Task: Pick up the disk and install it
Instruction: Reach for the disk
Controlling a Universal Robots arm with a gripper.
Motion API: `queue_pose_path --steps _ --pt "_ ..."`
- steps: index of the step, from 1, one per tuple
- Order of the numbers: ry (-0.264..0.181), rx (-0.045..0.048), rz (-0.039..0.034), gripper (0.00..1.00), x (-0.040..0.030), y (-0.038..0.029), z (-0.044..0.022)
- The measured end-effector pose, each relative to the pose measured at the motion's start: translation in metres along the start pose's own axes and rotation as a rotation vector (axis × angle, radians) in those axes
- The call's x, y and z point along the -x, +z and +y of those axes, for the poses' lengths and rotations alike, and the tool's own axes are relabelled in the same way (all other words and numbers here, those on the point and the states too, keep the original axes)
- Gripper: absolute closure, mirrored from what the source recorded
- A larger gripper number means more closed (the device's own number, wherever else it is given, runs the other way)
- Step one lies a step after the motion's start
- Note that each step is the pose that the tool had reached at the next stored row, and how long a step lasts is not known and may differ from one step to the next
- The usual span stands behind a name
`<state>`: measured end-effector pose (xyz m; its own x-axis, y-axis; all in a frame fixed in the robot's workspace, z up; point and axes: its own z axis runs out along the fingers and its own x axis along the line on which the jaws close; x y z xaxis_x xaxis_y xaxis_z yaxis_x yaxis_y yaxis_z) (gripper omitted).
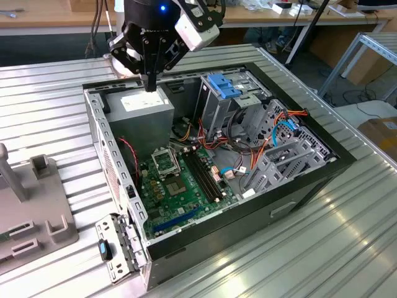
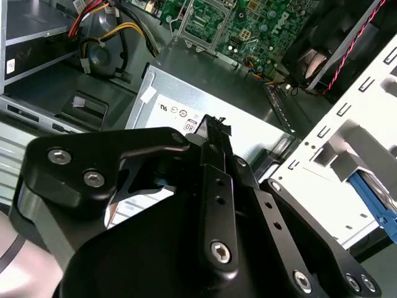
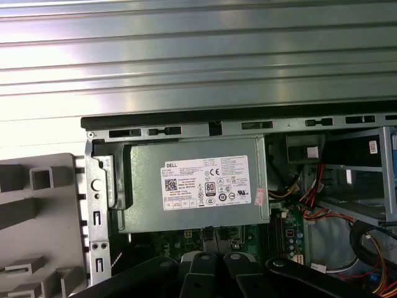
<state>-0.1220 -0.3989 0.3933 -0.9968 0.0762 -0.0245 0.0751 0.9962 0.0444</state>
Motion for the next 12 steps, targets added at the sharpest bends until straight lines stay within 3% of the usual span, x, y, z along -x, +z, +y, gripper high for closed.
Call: queue_pose_path --steps 5,8,12 --pt "0.000 0.0001 -0.0001 0.89 -0.0018 0.0000 -0.0002" --pt "0.000 0.0000 -0.0001 0.89 -0.0104 -0.0002 -0.0008" --pt "0.000 0.0000 0.0000 0.89 -0.0108 -0.0002 -0.0008"
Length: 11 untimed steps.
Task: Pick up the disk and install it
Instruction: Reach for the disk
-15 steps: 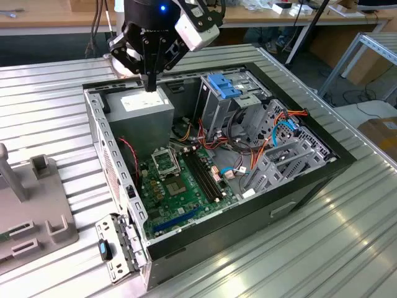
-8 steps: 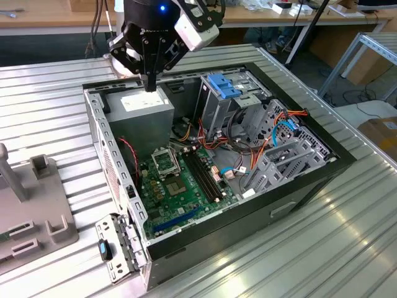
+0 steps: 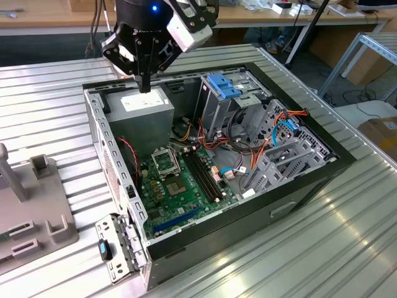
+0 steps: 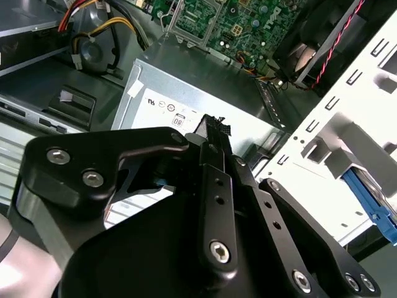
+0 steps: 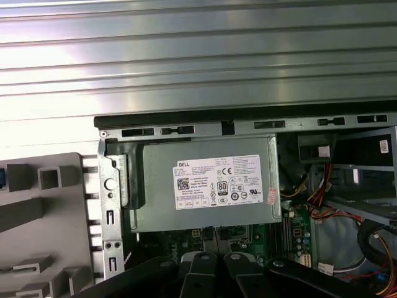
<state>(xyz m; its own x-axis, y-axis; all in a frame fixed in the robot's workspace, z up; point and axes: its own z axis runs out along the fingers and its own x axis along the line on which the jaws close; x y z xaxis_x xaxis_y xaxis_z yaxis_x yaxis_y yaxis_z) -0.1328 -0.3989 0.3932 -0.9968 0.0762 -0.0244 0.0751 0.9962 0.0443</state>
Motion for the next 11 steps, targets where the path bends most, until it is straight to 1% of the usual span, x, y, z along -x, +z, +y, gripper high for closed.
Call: queue_pose_path --steps 3,7,10,11 --pt "0.000 0.0000 0.0000 0.89 -0.0001 0.0000 0.0000" --pt "0.000 0.0000 0.0000 0.89 -0.0059 0.0000 -0.0005" --pt "0.000 0.0000 0.0000 0.89 -0.0137 -0.0001 -0.0011" --pt "0.000 0.0000 0.0000 0.89 -0.0178 -0.0001 -0.0014"
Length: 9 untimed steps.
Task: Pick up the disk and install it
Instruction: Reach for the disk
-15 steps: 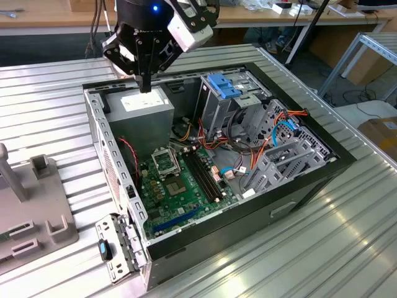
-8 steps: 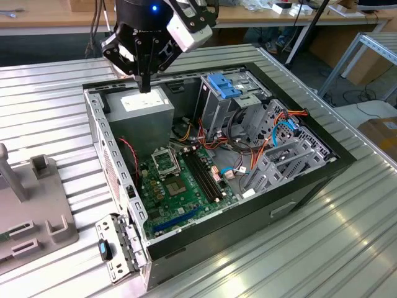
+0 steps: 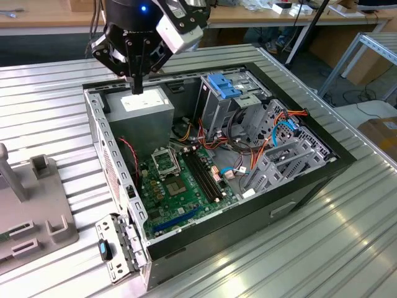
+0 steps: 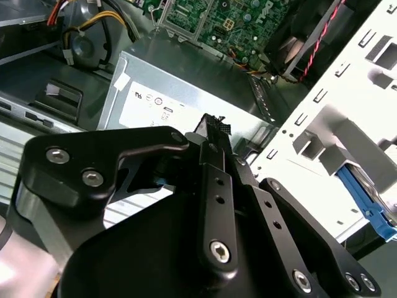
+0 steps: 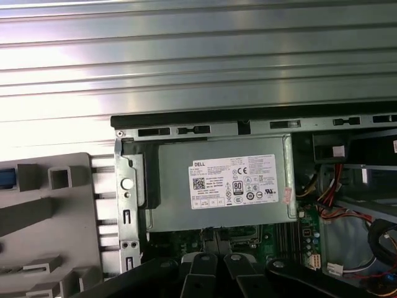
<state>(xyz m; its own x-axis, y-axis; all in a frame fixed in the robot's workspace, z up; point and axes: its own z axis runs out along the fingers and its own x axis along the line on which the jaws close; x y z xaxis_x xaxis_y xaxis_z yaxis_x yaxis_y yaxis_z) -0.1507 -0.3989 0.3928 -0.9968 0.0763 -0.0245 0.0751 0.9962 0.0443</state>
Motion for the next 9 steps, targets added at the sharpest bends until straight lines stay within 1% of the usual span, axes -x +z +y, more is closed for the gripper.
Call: queue_pose_path --steps 2,5,6,7,9 --pt "0.000 0.0000 0.0000 0.89 -0.0105 0.0000 -0.0008" --pt "0.000 0.0001 0.0000 0.89 -0.0174 0.0001 -0.0013" --pt "0.000 0.0001 0.0000 0.89 -0.0187 0.0001 -0.0014" --pt "0.000 0.0000 0.0000 0.89 -0.0235 0.0001 -0.0018" --pt "0.000 -0.0001 0.0000 0.89 -0.0286 0.0002 -0.0022"
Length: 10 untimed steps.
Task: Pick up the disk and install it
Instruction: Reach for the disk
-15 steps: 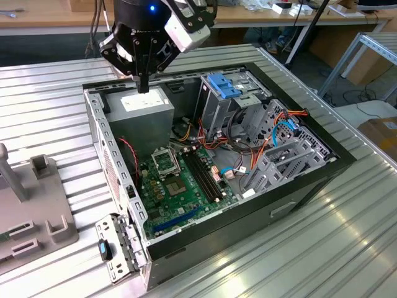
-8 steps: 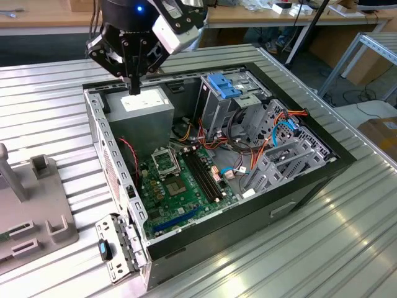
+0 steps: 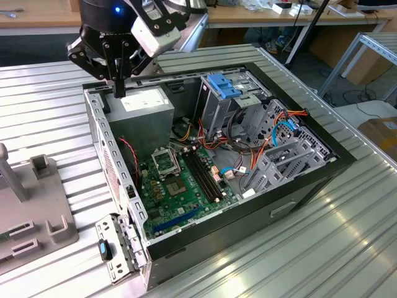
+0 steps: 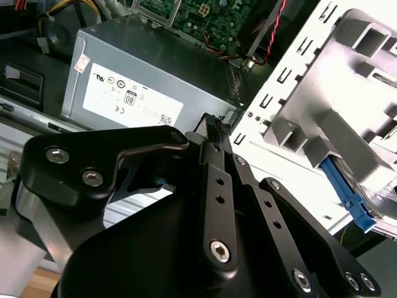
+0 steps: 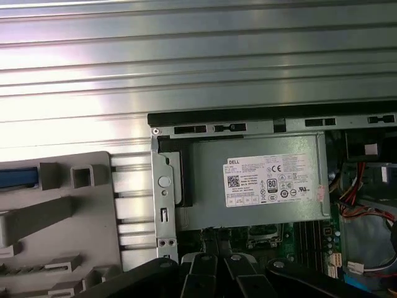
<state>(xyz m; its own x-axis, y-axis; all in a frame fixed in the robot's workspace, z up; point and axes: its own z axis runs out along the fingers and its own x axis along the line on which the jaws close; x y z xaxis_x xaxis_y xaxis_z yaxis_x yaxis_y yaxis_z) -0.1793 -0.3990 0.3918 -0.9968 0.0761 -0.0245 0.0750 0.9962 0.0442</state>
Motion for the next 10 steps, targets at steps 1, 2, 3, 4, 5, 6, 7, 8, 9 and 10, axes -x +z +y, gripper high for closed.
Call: queue_pose_path --steps 1,2,3,4,5,6,7,8,9,10 --pt "0.000 0.0000 0.0001 0.89 -0.0020 0.0000 -0.0002" --pt "0.000 -0.0001 0.0000 0.89 -0.0043 0.0000 -0.0003" --pt "0.000 -0.0001 0.0000 0.89 -0.0075 0.0001 -0.0006" --pt "0.000 -0.0002 0.0000 0.89 -0.0109 0.0002 -0.0008" --pt "0.000 -0.0003 0.0000 0.89 -0.0145 0.0002 -0.0011" --pt "0.000 -0.0004 0.0000 0.89 -0.0169 0.0003 -0.0013" --pt "0.000 -0.0004 -0.0001 0.89 -0.0194 0.0003 -0.0015" --pt "0.000 -0.0006 -0.0001 0.89 -0.0225 0.0002 -0.0017" --pt "0.000 -0.0008 0.0000 0.89 -0.0248 0.0002 -0.0019" --pt "0.000 -0.0010 0.0000 0.89 -0.0292 0.0002 -0.0022"
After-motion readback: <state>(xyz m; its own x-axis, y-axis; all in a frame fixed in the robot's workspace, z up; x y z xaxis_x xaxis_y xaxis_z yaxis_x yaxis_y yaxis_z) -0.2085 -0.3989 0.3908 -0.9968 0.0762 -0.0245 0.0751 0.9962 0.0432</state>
